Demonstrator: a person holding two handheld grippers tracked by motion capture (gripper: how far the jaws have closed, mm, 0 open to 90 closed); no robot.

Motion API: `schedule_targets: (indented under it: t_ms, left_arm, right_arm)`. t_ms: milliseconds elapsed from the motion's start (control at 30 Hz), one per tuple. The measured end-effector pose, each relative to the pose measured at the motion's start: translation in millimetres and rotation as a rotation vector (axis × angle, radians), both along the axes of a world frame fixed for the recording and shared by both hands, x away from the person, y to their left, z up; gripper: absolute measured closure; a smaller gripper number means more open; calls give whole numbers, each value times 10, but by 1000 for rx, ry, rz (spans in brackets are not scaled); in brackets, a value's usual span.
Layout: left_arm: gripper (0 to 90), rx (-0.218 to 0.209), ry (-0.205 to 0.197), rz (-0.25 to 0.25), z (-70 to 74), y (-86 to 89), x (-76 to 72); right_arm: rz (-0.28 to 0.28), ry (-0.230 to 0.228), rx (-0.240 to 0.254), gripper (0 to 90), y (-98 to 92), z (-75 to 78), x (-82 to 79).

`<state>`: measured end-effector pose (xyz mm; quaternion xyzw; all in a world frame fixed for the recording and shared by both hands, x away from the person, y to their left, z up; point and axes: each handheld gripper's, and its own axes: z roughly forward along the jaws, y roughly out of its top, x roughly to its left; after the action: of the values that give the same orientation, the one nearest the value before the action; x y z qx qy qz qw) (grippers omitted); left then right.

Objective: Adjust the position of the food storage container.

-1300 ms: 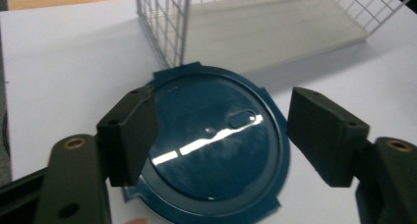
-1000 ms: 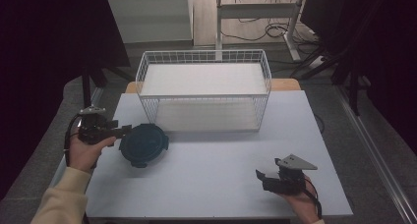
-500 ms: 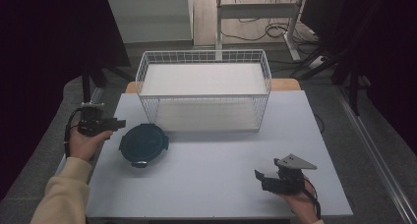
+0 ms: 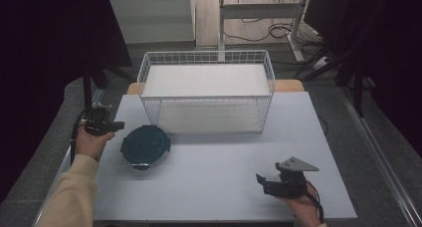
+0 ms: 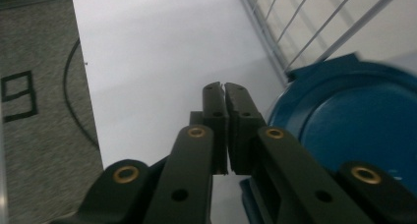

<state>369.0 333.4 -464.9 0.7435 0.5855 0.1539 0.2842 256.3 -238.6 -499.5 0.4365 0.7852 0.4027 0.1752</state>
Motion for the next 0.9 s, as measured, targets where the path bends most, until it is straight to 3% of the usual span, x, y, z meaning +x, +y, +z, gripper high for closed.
schedule_targets:
  t_ms: [233, 467, 500, 533, 633, 800, 900]
  left_arm:
    - [882, 47, 15, -34, -108, -87, 64]
    - [891, 31, 40, -77, -131, -126, 49]
    - [896, 49, 33, -99, -135, -163, 41]
    - [898, 130, 29, -107, -158, -241, 27]
    - [898, 131, 33, -103, -154, -247, 19]
    - [899, 74, 38, -94, -168, -223, -22]
    - [899, 85, 36, -93, -164, -261, -52]
  right_arm:
    - [0, 8, 7, 166, -2, -5, 4]
    - [3, 14, 11, 167, -8, -10, 12]
    - [2, 14, 11, 167, -10, -11, 10]
    - [3, 15, 12, 168, -7, -11, 9]
    - [8, 14, 15, 168, 0, -11, 8]
    - [11, 17, 10, 168, 12, -15, 8]
    - [9, 16, 13, 168, 13, -15, 8]
